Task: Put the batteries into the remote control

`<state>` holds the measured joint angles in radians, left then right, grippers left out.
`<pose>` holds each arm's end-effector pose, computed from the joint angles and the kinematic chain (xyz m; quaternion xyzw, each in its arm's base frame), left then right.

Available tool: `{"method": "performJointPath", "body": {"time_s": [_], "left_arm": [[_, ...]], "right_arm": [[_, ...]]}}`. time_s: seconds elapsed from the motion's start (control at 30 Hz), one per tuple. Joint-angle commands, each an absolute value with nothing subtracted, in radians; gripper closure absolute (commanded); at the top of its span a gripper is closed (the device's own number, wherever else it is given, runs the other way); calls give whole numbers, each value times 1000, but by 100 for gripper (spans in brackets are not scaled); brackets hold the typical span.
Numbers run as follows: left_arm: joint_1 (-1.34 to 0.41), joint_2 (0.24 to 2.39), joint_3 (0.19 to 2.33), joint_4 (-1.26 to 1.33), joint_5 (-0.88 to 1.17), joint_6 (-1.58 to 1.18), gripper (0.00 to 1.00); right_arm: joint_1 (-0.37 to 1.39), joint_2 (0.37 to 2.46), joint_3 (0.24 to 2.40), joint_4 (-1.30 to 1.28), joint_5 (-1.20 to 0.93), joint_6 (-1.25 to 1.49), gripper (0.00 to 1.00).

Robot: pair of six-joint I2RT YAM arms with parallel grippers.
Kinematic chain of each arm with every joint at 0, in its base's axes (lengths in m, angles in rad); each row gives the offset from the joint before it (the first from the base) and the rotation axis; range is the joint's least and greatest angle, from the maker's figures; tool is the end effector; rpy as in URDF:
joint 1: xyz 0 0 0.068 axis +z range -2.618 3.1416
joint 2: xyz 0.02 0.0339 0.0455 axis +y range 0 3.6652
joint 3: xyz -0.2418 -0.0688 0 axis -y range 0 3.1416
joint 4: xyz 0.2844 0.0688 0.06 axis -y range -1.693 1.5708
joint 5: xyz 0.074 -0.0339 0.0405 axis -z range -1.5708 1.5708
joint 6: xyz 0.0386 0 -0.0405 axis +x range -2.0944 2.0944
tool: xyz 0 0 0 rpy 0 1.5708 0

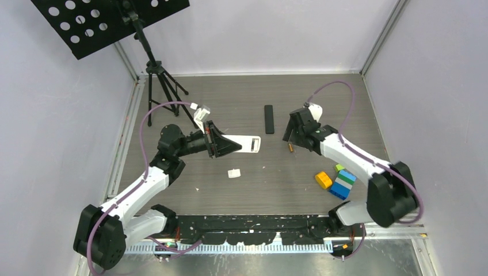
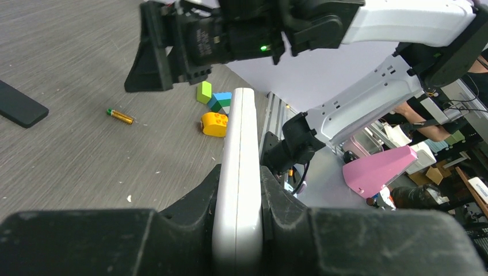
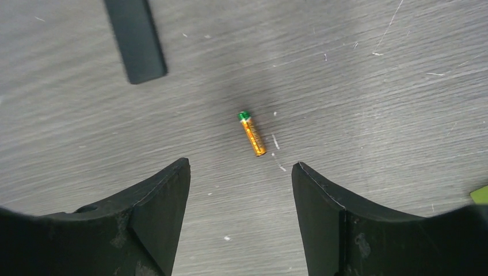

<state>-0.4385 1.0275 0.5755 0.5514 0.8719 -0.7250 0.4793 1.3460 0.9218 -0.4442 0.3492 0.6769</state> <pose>0.2368 -0.1437 0.2600 0.2230 0.6468 -0.6060 0.4058 0.2911 0.1364 0.2027 0.1507 0.9143 0.0485 0.3729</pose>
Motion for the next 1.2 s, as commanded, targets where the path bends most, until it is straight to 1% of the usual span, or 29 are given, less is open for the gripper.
{"method": "performJointPath", "body": {"time_s": [0.0, 0.1, 0.2, 0.3, 0.47, 0.6, 0.77, 0.9, 1.0, 1.17], "left_arm": [[-437, 1024, 601, 569, 879, -713, 100], [-437, 1035, 601, 576, 881, -724, 100], [-437, 1049, 602, 586, 887, -735, 100], [-437, 1053, 601, 591, 891, -744, 100], [-437, 1048, 603, 588, 889, -746, 100], [-437, 1047, 610, 573, 890, -742, 100], [-436, 1041, 616, 557, 888, -738, 100], [-436, 1042, 617, 554, 887, -739, 100], [-436, 1046, 617, 555, 884, -741, 100], [-436, 1044, 618, 554, 882, -742, 100]], "right_arm": [[457, 1484, 977, -430, 337, 594, 30], [453, 1584, 1011, -424, 279, 575, 31], [450, 1664, 1045, -422, 264, 565, 36], [446, 1701, 1059, -407, 256, 557, 39], [437, 1755, 1087, -394, 247, 509, 38], [427, 1803, 1108, -387, 189, 452, 43], [426, 1817, 1111, -366, 76, 381, 44], [426, 1819, 1113, -371, -6, 371, 49], [428, 1817, 1104, -372, -85, 364, 50], [429, 1804, 1089, -386, -125, 358, 50]]}}
